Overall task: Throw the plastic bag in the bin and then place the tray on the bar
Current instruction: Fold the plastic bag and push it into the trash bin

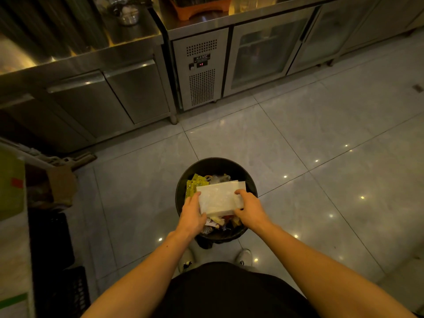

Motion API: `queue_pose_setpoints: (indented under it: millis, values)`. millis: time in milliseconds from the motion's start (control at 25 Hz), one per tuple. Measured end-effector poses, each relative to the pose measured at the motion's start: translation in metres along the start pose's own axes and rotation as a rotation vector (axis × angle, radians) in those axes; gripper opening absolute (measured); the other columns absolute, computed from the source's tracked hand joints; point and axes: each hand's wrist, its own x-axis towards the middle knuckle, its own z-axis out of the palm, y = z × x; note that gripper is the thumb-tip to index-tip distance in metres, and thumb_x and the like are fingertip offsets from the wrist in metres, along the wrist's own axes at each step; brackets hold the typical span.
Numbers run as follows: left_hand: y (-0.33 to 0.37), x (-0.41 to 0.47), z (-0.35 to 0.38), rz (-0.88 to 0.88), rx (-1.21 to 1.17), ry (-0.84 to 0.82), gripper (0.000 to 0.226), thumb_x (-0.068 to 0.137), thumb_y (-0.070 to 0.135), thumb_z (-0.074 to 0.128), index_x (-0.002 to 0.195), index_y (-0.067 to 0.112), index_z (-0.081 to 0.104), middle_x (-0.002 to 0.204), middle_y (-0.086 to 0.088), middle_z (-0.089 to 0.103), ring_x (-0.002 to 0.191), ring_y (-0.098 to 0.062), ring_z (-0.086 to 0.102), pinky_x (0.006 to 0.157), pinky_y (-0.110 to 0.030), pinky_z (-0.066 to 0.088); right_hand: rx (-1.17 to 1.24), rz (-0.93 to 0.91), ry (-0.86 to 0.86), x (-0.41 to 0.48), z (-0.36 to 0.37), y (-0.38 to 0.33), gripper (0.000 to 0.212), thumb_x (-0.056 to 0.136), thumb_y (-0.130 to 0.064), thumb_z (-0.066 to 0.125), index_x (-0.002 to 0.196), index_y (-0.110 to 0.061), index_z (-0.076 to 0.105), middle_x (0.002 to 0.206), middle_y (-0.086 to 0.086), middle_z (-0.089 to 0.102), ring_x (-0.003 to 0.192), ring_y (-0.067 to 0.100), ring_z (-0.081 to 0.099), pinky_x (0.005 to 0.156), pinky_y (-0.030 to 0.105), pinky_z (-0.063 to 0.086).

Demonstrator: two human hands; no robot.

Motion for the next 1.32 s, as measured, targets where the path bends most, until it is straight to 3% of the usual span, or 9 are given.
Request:
queue_pose_setpoints:
  millis: [160, 520, 720, 880, 1080, 1320]
  values:
    - [-0.001, -0.003, 0.002, 0.026, 0.054, 0.009, 0.070, 0.088, 0.018, 0.062, 0.149, 0.015, 0.028, 0.149, -0.010, 0.029, 0.135, -0.029, 0.036, 0.111, -0.046, 0.037, 0.006, -0.022, -0.011, -0.002, -0.001, -0.002, 0.058, 0.088, -0.016, 0.065, 0.141, -0.019, 0.040, 0.140, 0.011, 0.044, 0.120, 0.029, 0.052, 0.098, 0.038, 0.047]
    - [0.000, -0.009, -0.001, 0.079, 0.052, 0.066, 0.052, 0.097, 0.033, 0.048, 0.144, 0.014, 0.038, 0.145, -0.008, 0.039, 0.132, -0.024, 0.041, 0.109, -0.038, 0.037, 0.038, -0.040, 0.008, -0.011, -0.005, -0.013, 0.056, 0.090, -0.025, 0.061, 0.141, -0.021, 0.039, 0.131, 0.011, 0.049, 0.097, 0.025, 0.060, 0.086, 0.037, 0.053]
    - [-0.002, -0.015, -0.010, 0.149, 0.033, 0.107, 0.046, 0.099, 0.033, 0.043, 0.141, 0.014, 0.043, 0.142, -0.007, 0.043, 0.128, -0.022, 0.044, 0.105, -0.040, 0.041, 0.036, -0.053, 0.054, -0.020, -0.004, -0.020, 0.050, 0.093, -0.025, 0.055, 0.140, -0.018, 0.041, 0.135, 0.013, 0.047, 0.114, 0.029, 0.055, 0.095, 0.037, 0.047]
    - [-0.008, -0.020, -0.021, 0.220, 0.073, 0.110, 0.045, 0.099, 0.034, 0.043, 0.139, 0.015, 0.044, 0.139, -0.005, 0.045, 0.127, -0.020, 0.045, 0.104, -0.038, 0.042, 0.053, -0.044, 0.114, -0.031, 0.002, -0.031, 0.051, 0.095, -0.030, 0.053, 0.142, -0.018, 0.040, 0.136, 0.013, 0.047, 0.109, 0.028, 0.058, 0.095, 0.040, 0.049]
    - [-0.010, -0.019, -0.039, 0.404, 0.225, 0.096, 0.043, 0.099, 0.032, 0.042, 0.136, 0.011, 0.047, 0.136, -0.007, 0.049, 0.125, -0.023, 0.046, 0.104, -0.037, 0.042, 0.061, -0.013, 0.206, -0.049, 0.005, -0.043, 0.053, 0.096, -0.033, 0.051, 0.145, -0.019, 0.037, 0.140, 0.013, 0.046, 0.122, 0.029, 0.051, 0.100, 0.041, 0.045]
    - [0.012, -0.019, -0.041, 0.617, 0.363, 0.046, 0.043, 0.098, 0.034, 0.043, 0.133, 0.010, 0.050, 0.132, -0.010, 0.054, 0.121, -0.025, 0.051, 0.101, -0.039, 0.044, 0.036, 0.069, 0.389, -0.085, -0.005, -0.038, 0.049, 0.096, -0.035, 0.047, 0.143, -0.021, 0.041, 0.139, 0.007, 0.048, 0.124, 0.026, 0.049, 0.097, 0.041, 0.048]
